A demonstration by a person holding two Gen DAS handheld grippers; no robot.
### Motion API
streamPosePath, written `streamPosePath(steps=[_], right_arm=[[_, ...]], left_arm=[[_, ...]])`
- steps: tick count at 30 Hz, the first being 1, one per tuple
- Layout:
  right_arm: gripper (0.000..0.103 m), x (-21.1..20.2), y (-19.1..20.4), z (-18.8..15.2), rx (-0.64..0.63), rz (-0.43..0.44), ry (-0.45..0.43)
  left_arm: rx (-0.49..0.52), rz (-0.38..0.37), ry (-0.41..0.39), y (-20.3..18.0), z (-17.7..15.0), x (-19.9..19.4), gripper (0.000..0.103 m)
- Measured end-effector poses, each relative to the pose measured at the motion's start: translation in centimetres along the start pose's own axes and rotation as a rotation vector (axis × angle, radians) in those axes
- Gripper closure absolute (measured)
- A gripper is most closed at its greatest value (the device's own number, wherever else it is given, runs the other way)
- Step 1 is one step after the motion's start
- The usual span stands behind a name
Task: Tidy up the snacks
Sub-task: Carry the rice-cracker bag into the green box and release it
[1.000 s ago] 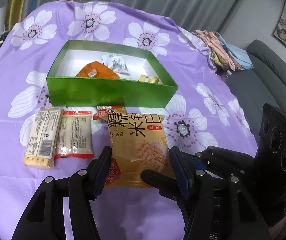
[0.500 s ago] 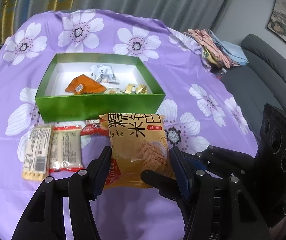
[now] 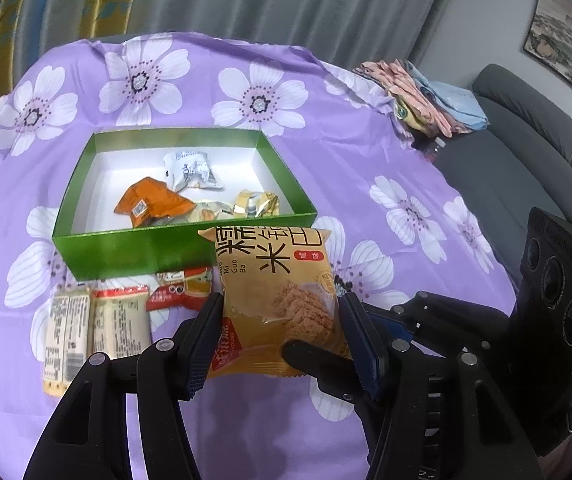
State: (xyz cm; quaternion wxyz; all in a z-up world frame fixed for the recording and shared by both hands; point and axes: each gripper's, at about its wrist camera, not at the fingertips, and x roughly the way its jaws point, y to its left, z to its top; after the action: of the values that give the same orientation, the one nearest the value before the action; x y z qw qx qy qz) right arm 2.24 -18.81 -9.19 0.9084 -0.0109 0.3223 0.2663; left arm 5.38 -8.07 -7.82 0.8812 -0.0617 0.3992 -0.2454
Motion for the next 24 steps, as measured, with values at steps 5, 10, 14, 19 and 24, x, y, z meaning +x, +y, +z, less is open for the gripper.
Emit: streamPosePath(steps=[5, 10, 14, 19, 24], right_arm=[[0.069, 0.5, -0.3, 0.8, -0.007, -0.008, -0.012], [0.068, 1.5, -0.7, 1.5, -0.005, -0.005, -0.018], [0.069, 2.6, -1.0, 2.4, -0.024, -0.009, -0.016], [0.068, 3.8, -1.8, 3.8, -0.03, -0.009, -0.03], [0.068, 5.3, -2.7, 4.8, -0.034, -0.018, -0.04]], left_arm=[[0.0, -0.008, -0.01, 0.4, 0.8, 0.2, 0.044], [-0.008, -0.003, -0.02, 1.2, 1.6, 0.6, 0.044], [-0.012, 0.005, -0.021, 1.9, 2.5, 1.2, 0.044], [-0.016, 0.007, -0.039, 2.9, 3.9, 1.9, 0.044], [-0.019, 0.016, -0.047, 3.8, 5.4, 3.0, 0.044]])
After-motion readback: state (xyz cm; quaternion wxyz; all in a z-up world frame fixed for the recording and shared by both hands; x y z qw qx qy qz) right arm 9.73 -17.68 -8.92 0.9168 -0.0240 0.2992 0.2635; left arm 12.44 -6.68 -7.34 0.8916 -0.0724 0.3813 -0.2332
